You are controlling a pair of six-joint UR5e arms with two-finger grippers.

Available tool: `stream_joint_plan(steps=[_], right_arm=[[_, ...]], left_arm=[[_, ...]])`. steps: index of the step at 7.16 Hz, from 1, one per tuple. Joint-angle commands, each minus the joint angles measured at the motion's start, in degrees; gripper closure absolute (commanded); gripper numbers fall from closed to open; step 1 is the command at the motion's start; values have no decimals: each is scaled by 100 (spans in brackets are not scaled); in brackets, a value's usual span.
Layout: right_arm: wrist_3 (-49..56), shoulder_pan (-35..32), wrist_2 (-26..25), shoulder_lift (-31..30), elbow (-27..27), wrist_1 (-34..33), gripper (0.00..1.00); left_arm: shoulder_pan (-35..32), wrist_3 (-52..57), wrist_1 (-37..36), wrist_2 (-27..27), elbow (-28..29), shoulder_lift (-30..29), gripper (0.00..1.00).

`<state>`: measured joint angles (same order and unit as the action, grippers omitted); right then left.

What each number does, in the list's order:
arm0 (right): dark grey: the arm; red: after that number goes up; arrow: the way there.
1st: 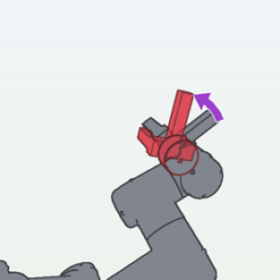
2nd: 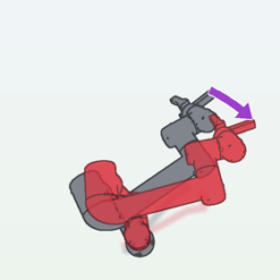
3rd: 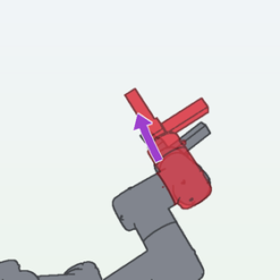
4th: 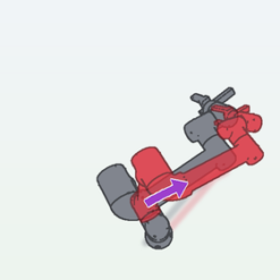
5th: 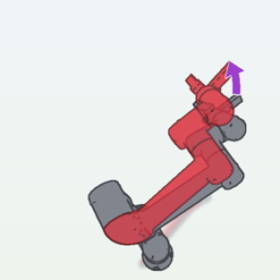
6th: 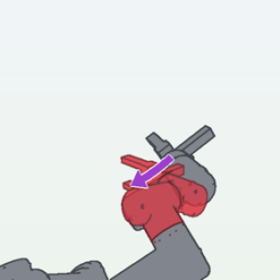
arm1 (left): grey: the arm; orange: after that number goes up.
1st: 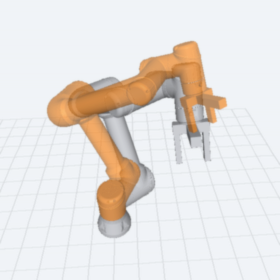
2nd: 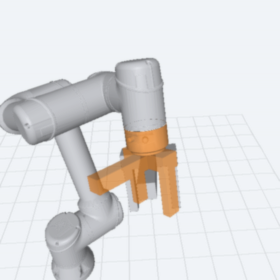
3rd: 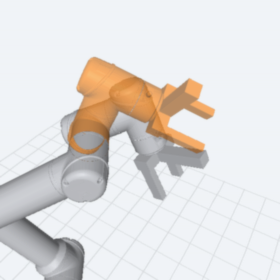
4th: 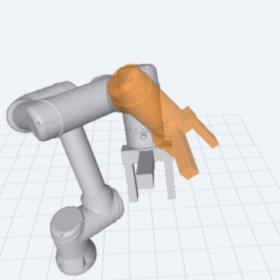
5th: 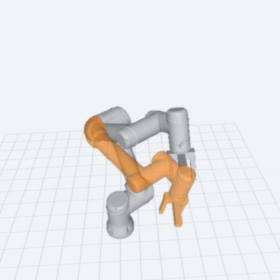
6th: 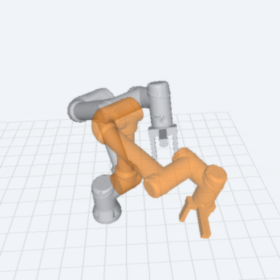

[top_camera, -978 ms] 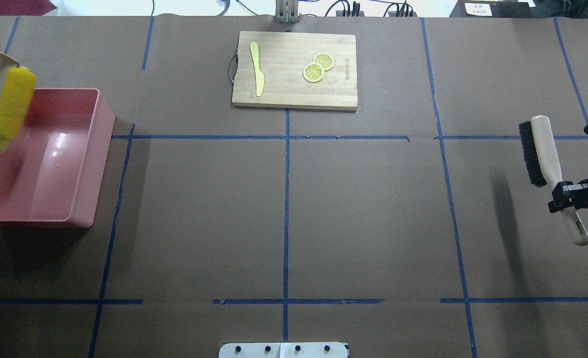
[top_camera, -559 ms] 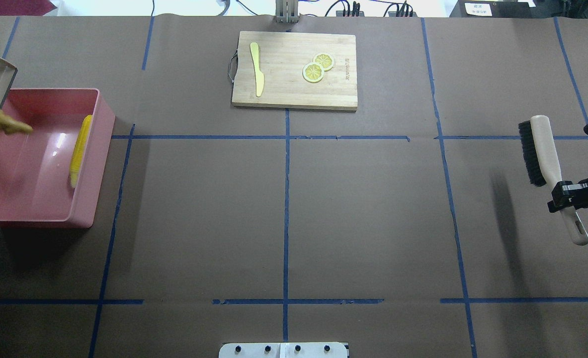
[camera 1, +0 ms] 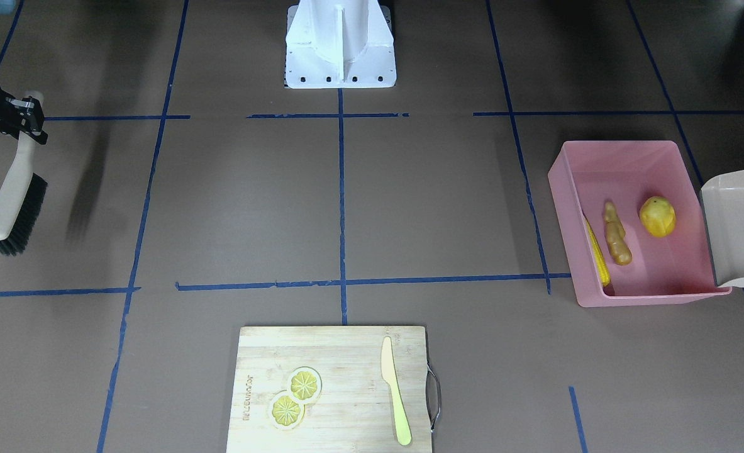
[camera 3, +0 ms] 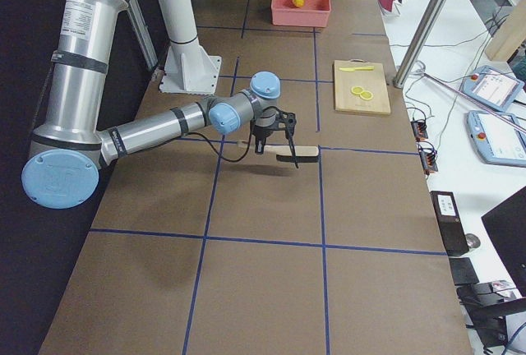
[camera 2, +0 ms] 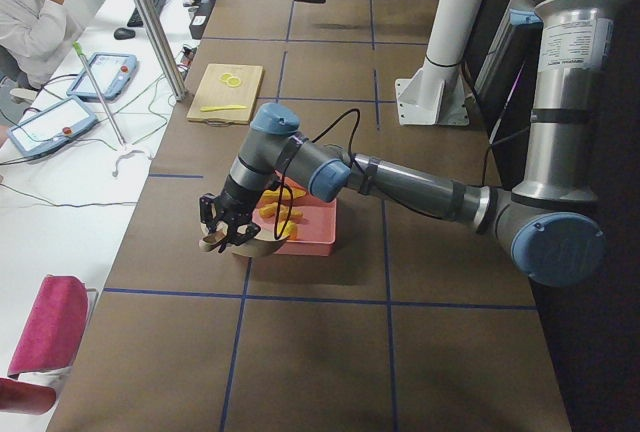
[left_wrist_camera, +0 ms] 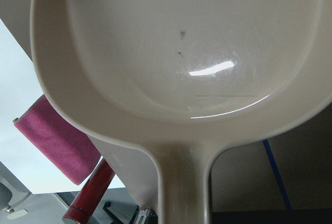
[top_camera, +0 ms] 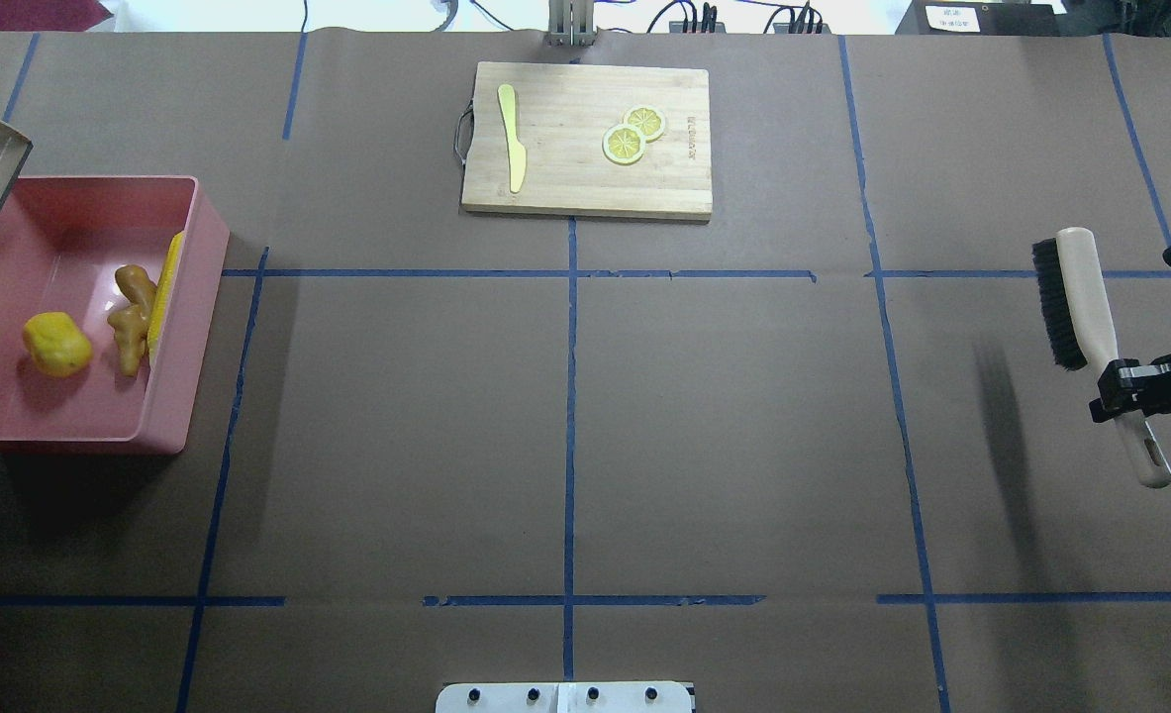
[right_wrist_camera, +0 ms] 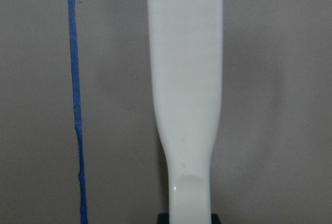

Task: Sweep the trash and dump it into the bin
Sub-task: 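Lower the empty dustpan back onto the table with the left gripper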

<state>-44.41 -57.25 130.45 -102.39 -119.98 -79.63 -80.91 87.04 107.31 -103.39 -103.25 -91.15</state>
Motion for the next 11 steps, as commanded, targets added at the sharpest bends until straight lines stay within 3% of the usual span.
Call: stream_joint_plan(steps=[1, 2, 3, 4, 7, 11], right_arm=[[11, 4, -2, 9, 27, 0, 100], [28, 4, -2, 0, 36, 0, 100], [29, 4, -2, 0, 27, 0, 100], [29, -5, -2, 0, 27, 0, 100], [2, 4, -11, 9, 27, 0, 99], [-15, 12, -28, 35, 71, 0, 99]], left_arm=[[6, -892, -348, -895, -20, -173, 97], [6, -1525, -490, -1694, -20, -349, 97], [145, -2437, -491, -2094, -107, -516, 97], [686, -3029, -561, -2089, -351, -622, 97], [1558, -3654, -1490, -2002, -512, -1358, 97], [3884, -5586, -1634, -818, -618, -2009, 96]])
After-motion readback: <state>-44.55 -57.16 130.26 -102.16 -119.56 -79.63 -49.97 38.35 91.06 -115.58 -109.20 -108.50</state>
